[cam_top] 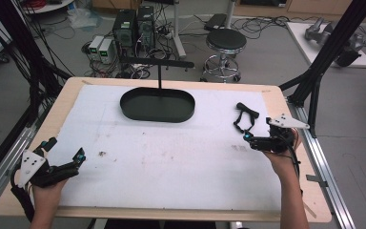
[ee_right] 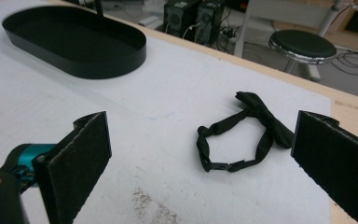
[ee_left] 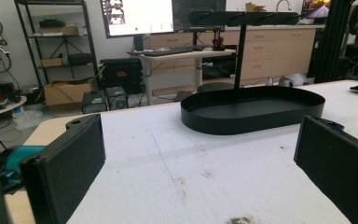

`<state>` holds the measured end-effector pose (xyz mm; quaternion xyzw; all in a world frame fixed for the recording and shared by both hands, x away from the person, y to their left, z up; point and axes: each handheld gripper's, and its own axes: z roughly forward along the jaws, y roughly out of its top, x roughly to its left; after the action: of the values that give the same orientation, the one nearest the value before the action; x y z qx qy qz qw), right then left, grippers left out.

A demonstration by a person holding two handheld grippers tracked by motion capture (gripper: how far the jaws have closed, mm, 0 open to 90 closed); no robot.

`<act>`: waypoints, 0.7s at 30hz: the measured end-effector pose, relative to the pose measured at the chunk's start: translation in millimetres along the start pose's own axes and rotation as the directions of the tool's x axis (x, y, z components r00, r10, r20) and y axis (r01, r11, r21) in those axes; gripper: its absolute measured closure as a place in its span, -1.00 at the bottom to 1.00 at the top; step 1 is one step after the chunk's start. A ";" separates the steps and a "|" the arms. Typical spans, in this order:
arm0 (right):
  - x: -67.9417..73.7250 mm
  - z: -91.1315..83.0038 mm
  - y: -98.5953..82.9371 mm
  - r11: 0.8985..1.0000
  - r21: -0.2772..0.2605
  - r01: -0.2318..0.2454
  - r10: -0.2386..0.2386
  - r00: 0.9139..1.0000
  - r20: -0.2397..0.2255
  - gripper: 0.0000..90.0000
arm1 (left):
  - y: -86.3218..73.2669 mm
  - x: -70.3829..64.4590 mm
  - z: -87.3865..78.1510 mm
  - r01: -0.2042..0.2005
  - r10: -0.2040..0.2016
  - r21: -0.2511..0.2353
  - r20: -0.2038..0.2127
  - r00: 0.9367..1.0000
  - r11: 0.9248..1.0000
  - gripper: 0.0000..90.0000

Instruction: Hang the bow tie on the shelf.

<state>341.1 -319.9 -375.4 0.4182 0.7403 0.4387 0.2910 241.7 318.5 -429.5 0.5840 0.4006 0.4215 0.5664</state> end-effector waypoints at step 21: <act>-12.6 77.3 -12.0 0.968 0.250 -0.022 0.033 0.999 -0.040 -0.63 | -3.7 0.4 -0.2 0.011 -0.011 0.018 0.001 1.000 1.000 -0.95</act>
<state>404.4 -302.7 -419.8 0.4519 0.7899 0.3550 0.2140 241.7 319.0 -433.2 0.5872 0.4071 0.4144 0.5637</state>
